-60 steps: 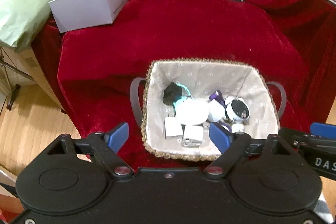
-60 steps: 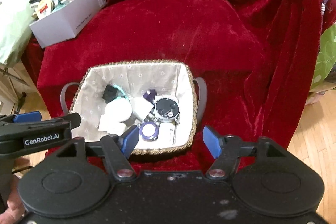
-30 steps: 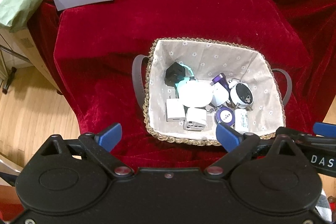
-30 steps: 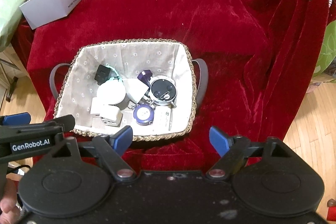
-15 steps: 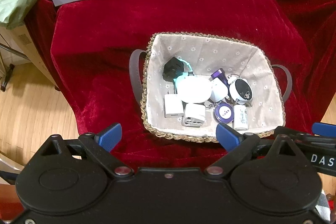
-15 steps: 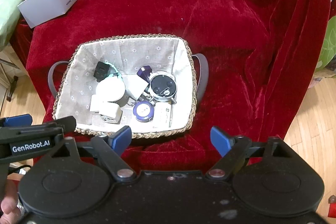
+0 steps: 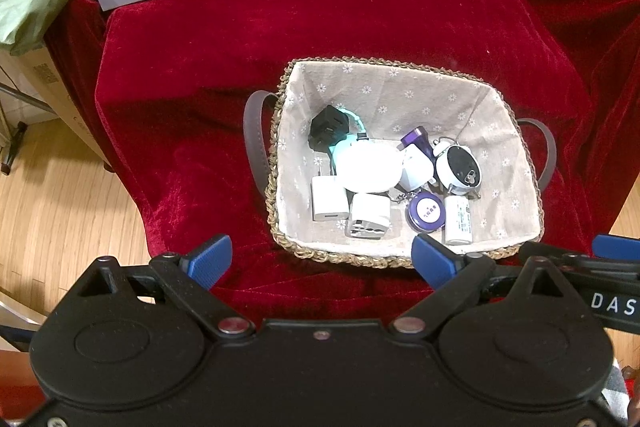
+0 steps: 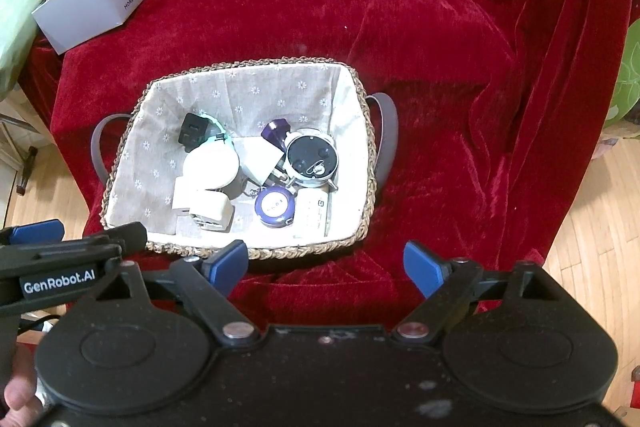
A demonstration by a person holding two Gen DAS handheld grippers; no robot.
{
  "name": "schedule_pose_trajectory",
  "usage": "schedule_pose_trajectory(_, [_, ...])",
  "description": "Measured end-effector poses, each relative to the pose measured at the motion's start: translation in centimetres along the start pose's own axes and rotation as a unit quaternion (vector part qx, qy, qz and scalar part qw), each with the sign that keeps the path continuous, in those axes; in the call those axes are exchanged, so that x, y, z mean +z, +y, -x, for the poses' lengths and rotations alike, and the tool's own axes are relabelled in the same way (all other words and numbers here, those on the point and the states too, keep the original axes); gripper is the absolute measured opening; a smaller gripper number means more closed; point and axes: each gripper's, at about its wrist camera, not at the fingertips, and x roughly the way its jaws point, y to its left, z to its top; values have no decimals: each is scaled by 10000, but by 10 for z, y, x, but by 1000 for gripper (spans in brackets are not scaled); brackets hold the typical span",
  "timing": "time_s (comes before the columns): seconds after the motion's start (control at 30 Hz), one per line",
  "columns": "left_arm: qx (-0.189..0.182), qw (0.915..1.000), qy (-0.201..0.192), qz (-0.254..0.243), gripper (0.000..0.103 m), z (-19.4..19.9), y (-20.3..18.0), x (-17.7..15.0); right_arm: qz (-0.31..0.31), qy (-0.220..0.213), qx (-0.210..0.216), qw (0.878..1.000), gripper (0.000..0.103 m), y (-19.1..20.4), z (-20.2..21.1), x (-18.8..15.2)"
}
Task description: Organize rigid objects
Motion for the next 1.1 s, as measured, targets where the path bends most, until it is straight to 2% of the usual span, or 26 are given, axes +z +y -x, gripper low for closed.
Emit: schedule_pose_trajectory(1.1, [24,10000,24,-3,94,-1,1,-1,-73,70,27,9999,88,0,-3,-1])
